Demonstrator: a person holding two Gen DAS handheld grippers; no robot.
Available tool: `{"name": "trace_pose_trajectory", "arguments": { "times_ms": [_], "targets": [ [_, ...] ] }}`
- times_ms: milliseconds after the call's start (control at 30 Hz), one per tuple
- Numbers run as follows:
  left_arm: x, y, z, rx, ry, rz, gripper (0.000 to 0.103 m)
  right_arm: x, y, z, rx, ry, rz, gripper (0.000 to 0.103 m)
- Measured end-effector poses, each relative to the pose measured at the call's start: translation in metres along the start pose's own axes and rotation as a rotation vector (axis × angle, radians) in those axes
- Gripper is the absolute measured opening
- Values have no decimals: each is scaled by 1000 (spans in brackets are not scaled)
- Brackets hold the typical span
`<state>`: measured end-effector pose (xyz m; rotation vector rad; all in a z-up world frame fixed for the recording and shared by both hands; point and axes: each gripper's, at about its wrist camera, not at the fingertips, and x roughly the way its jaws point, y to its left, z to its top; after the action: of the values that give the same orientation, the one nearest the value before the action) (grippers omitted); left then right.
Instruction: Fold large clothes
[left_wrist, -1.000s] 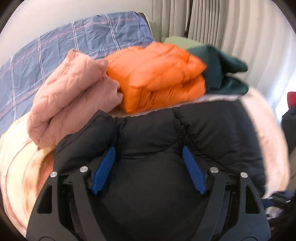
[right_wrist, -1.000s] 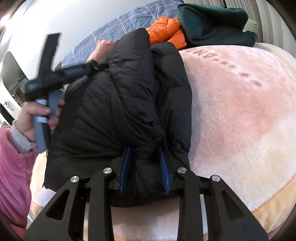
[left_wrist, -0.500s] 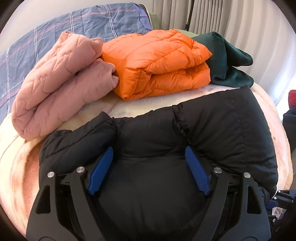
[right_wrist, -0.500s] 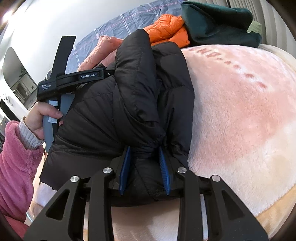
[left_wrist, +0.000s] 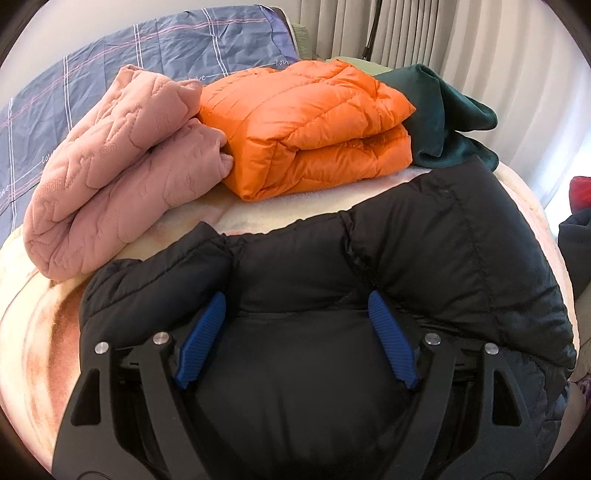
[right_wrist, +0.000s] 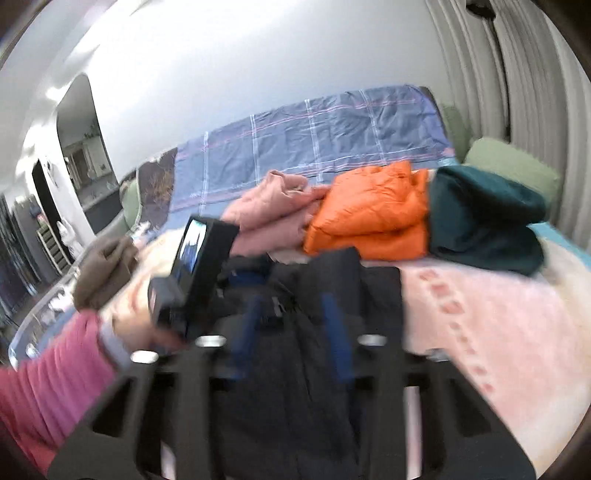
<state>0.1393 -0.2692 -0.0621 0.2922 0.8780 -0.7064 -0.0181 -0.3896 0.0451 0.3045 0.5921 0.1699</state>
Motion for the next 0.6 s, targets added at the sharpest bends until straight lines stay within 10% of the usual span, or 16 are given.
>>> {"name": "trace_pose_trajectory", "arguments": {
  "times_ms": [200, 333, 600],
  "targets": [
    [-4, 6, -2, -16, -10, -34, 81, 105, -56, -12, 50, 173, -248, 1],
    [-4, 18, -2, -48, -19, -126, 81, 121, -94, -38, 207, 188, -134, 0],
    [-19, 35, -10, -66, -74, -208, 80, 124, -78, -41, 109, 175, -205, 0]
  ]
}}
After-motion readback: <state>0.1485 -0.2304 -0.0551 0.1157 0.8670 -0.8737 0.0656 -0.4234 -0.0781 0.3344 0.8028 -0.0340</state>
